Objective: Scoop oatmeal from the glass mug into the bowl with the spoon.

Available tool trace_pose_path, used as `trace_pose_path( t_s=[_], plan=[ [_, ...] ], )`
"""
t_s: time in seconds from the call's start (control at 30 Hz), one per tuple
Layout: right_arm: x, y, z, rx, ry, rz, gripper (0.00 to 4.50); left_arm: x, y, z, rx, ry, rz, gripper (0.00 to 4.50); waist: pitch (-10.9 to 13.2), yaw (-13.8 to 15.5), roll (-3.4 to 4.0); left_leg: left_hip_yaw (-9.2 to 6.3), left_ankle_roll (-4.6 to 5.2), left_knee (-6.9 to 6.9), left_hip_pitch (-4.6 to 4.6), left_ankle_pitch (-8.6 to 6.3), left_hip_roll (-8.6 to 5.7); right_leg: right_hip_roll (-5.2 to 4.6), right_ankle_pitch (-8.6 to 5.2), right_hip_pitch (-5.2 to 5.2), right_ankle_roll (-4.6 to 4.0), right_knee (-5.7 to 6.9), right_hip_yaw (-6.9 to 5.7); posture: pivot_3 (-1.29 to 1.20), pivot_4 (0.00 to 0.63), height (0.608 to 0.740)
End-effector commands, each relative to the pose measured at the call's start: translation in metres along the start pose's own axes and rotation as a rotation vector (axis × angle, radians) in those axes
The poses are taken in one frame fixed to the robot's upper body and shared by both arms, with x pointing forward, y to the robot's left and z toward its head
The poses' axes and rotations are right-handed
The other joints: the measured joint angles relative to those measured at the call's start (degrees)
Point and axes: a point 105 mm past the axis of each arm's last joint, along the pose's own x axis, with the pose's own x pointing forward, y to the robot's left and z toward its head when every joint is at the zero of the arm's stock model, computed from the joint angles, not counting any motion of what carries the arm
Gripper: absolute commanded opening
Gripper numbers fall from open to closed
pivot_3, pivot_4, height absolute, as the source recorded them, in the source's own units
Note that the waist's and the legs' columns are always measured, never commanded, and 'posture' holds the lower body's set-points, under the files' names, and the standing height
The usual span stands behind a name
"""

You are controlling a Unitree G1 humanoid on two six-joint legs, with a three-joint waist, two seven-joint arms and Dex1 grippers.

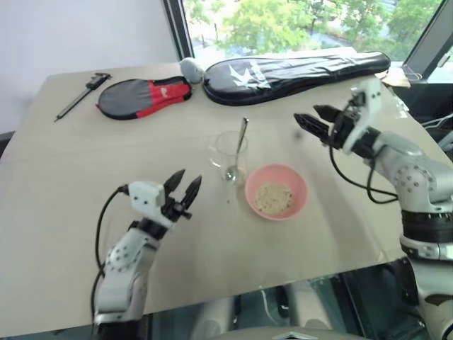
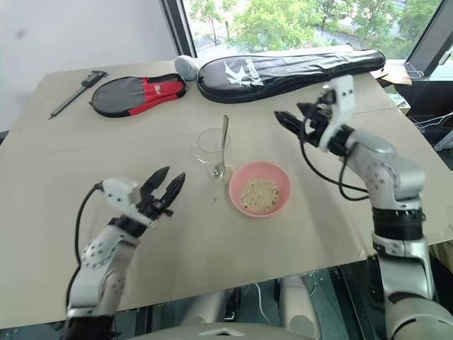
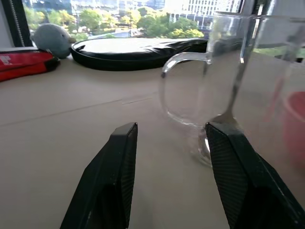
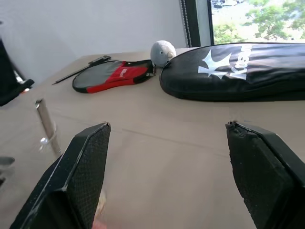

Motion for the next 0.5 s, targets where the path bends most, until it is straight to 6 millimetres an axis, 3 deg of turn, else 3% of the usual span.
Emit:
trace_pose_path(
  t_s=[0.03, 0.07, 0.13, 0.3, 0.5],
  plan=[
    [-0.026, -0.002, -0.008, -0.013, -0.014, 0.007, 3.89, -0.019, 0.011, 0.002, 0.049, 0.031, 0.041, 3.17, 0.0, 0.0, 0.00, 0.01, 0.00, 0.01, 0.00, 0.00, 0.00, 0.11, 0.00, 0.01, 0.00, 0.00, -0.01, 0.00, 0.150, 0.740],
    [-0.033, -0.003, -0.017, -0.024, 0.007, 0.006, 3.89, -0.024, 0.013, 0.000, 0.057, 0.045, 0.057, 3.65, 0.0, 0.0, 0.00, 0.04, 0.01, 0.01, 0.01, 0.00, 0.00, 0.13, -0.01, 0.01, 0.01, 0.00, 0.01, 0.00, 0.150, 0.740],
    [-0.056, 0.000, -0.046, -0.097, 0.091, 0.047, 4.44, -0.038, 0.011, -0.006, 0.051, 0.088, 0.062, 4.50, 0.0, 0.1, -0.01, 0.10, 0.01, 0.05, 0.05, 0.01, -0.01, 0.15, -0.02, 0.08, 0.03, -0.01, 0.03, 0.00, 0.150, 0.740],
    [-0.089, 0.006, -0.092, -0.191, 0.161, 0.069, 4.47, -0.057, -0.008, -0.019, 0.032, 0.171, 0.028, 4.50, 0.1, -0.1, 0.02, 0.18, 0.11, -0.05, 0.68, -0.07, 0.17, 0.32, -0.20, 0.90, 0.29, -0.55, 0.04, 0.00, 0.150, 0.740],
    [-0.110, 0.006, -0.115, -0.136, 0.183, 0.008, 4.47, -0.062, -0.016, -0.026, 0.073, 0.225, 0.044, 4.50, 0.1, -0.1, -0.03, 0.27, 0.17, -0.02, 1.07, -0.11, 0.26, 0.33, -0.37, 1.22, 0.14, -0.54, 0.07, 0.00, 0.150, 0.740]
  ],
)
